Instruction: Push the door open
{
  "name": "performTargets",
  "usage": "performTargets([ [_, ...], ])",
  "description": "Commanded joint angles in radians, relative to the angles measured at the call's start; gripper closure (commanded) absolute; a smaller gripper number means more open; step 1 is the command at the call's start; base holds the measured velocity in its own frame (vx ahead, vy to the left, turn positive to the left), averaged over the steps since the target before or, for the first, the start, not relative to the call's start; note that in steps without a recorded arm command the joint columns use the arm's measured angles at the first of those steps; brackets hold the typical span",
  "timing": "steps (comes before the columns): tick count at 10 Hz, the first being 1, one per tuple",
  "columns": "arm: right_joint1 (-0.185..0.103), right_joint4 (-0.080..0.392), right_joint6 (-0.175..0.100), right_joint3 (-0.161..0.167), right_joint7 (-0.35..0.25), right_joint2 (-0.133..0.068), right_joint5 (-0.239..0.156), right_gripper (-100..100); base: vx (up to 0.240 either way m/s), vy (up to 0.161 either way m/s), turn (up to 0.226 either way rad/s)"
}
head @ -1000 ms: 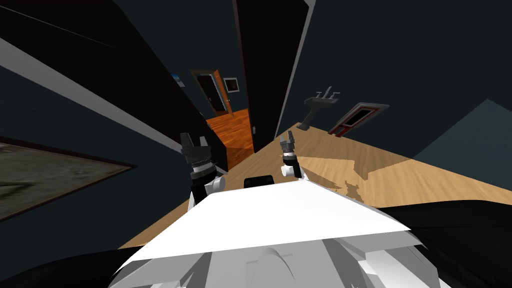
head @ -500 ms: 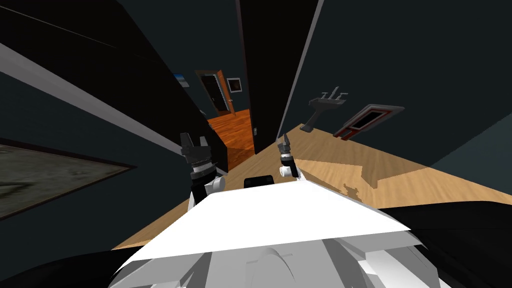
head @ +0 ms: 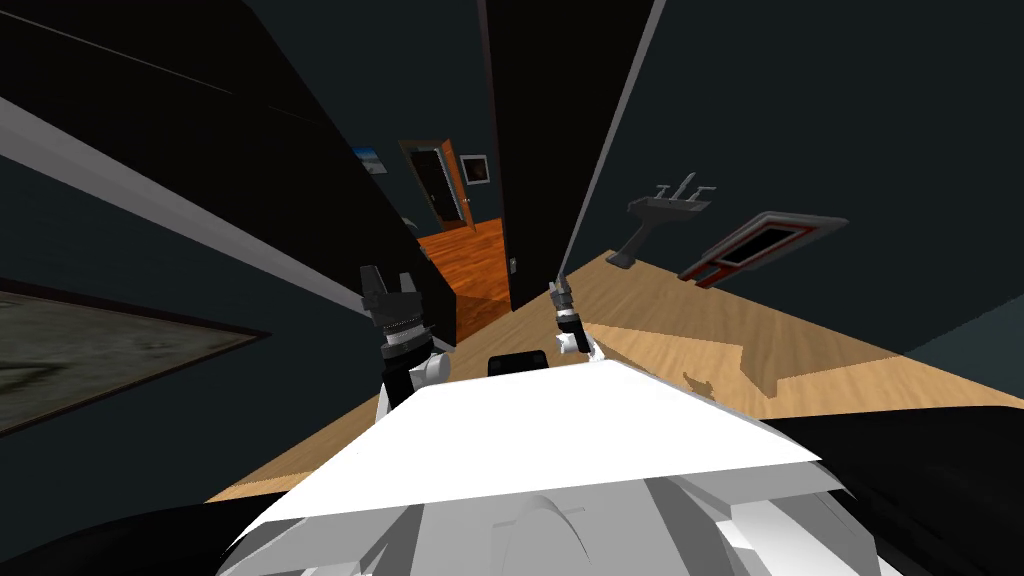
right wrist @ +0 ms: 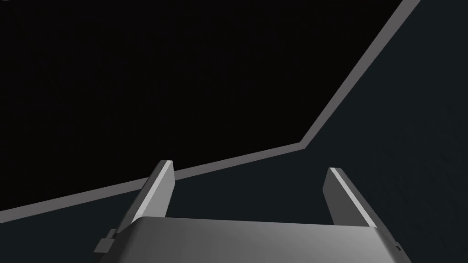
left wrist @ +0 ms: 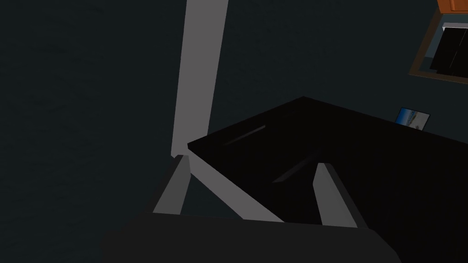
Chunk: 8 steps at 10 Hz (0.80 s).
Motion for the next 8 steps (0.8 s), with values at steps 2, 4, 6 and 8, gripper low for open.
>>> performTargets([
  [2,-0.032,0.078,-0.013,0.004,-0.002,-0.001,0.009,-100,0.094,-0.042,0.079],
  [4,-0.041,0.111,-0.016,0.006,-0.003,-0.001,0.012,-100,0.049,-0.026,0.038],
  [6,-0.06,0.167,-0.023,0.011,-0.004,0.0,0.019,-100,0.079,-0.039,0.094],
  [8,-0.078,0.223,-0.03,0.015,-0.005,0.002,0.027,-100,0.089,-0.046,0.083],
])
